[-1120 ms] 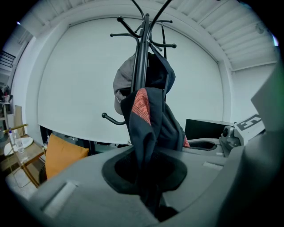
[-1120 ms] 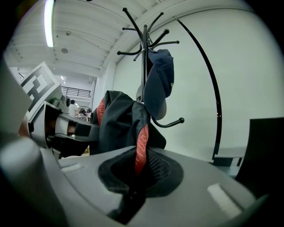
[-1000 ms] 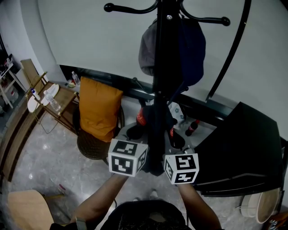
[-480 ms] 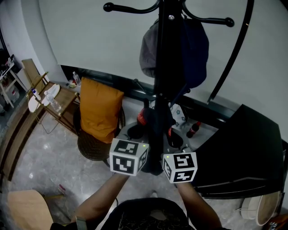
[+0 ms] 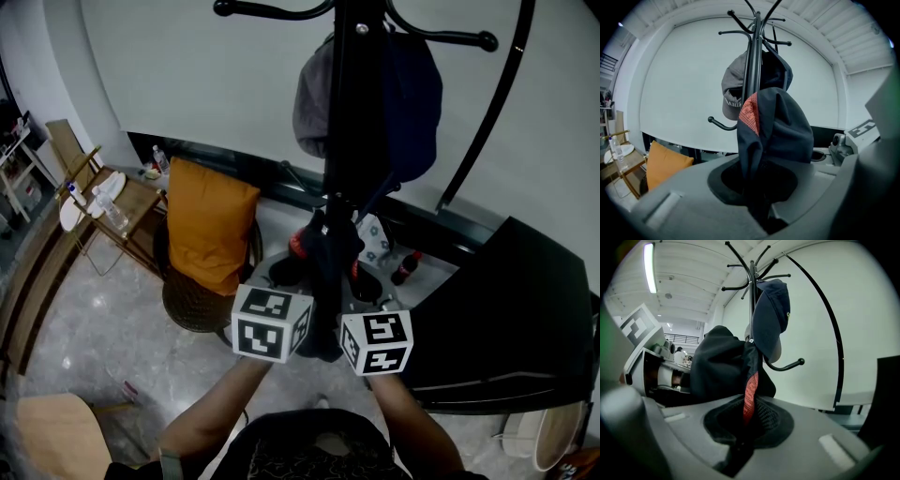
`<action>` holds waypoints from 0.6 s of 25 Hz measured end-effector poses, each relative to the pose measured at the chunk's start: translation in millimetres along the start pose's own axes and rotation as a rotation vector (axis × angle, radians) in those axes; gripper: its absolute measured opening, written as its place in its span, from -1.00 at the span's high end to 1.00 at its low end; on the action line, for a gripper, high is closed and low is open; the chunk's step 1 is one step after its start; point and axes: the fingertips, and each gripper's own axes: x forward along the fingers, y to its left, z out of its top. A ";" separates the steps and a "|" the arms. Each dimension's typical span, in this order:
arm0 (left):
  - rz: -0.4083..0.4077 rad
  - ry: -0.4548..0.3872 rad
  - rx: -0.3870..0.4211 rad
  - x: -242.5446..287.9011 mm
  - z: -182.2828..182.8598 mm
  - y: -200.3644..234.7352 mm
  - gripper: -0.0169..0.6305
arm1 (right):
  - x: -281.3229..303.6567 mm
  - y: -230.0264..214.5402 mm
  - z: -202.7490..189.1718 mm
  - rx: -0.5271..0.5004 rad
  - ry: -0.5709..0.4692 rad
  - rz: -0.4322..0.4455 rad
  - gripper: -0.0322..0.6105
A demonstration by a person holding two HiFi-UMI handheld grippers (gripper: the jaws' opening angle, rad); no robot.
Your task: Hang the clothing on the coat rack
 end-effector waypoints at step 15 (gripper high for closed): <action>0.000 0.027 0.005 8.3 -9.1 2.3 0.84 | 8.4 -3.4 -9.1 0.025 0.019 0.006 0.80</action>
